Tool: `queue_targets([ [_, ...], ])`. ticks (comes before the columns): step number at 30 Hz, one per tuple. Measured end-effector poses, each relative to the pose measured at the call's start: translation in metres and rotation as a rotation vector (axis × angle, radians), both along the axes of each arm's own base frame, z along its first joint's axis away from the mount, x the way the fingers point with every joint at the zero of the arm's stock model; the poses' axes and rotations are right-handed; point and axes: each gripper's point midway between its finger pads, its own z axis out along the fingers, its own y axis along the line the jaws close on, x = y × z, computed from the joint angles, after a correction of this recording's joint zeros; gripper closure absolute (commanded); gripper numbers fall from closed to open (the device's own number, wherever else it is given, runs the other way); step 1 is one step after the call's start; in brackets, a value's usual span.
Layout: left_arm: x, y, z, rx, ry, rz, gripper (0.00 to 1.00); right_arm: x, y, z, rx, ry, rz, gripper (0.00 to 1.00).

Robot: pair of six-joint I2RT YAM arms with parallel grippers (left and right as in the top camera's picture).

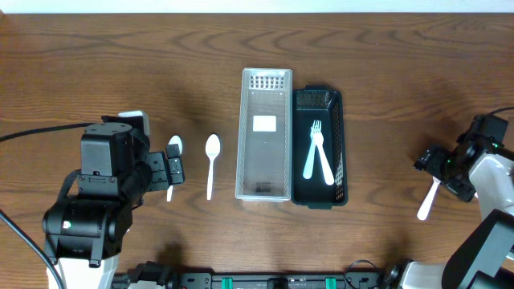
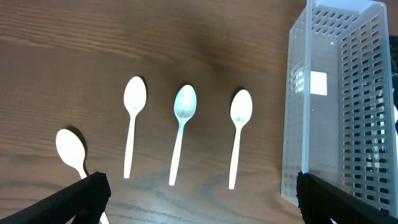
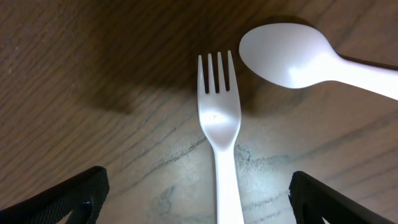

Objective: Pack container
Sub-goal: 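Move the right gripper to the last white fork and grasp it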

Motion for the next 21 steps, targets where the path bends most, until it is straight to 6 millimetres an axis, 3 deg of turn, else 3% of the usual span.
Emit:
queue_targets([
  [12, 0.000, 0.000, 0.000, 0.000, 0.001, 0.000, 0.02, 0.005, -0.003, -0.001, -0.009, -0.018, -0.001, 0.07],
  [21, -0.001, 0.000, -0.001, 0.000, 0.003, 0.000, 0.02, 0.002, 0.000, -0.023, 0.025, 0.042, -0.007, 0.07],
])
